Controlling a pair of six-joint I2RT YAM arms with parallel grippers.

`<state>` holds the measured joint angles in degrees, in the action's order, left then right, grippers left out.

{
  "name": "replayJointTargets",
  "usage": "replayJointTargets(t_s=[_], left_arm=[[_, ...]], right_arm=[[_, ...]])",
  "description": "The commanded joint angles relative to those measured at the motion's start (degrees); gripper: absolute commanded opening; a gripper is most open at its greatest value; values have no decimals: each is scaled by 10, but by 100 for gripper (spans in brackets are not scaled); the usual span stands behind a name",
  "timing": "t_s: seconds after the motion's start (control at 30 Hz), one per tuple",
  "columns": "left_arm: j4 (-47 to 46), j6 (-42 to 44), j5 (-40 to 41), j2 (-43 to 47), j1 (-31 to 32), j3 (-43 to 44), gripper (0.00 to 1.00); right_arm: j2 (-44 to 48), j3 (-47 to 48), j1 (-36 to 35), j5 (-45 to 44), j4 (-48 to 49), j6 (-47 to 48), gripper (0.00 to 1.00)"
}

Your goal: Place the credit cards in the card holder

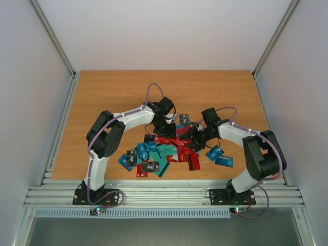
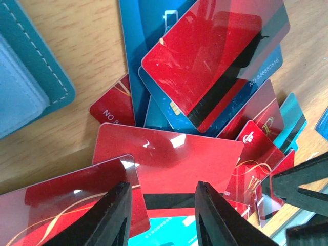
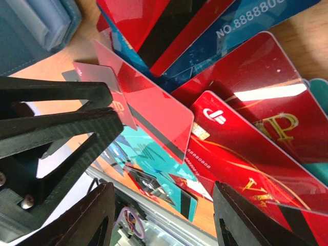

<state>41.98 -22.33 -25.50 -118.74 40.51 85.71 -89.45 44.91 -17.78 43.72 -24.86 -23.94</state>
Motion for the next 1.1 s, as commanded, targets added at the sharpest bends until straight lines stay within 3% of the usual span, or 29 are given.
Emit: replayJointTargets(t_s=[0.0, 1.07], left_arm=[[2, 16, -4, -4, -3, 13, 36], [-47, 21, -66, -40, -8, -44, 34]], right_arm=[[-24, -10, 0, 23, 37, -5, 53], [-98, -34, -1, 68, 160, 8, 49]])
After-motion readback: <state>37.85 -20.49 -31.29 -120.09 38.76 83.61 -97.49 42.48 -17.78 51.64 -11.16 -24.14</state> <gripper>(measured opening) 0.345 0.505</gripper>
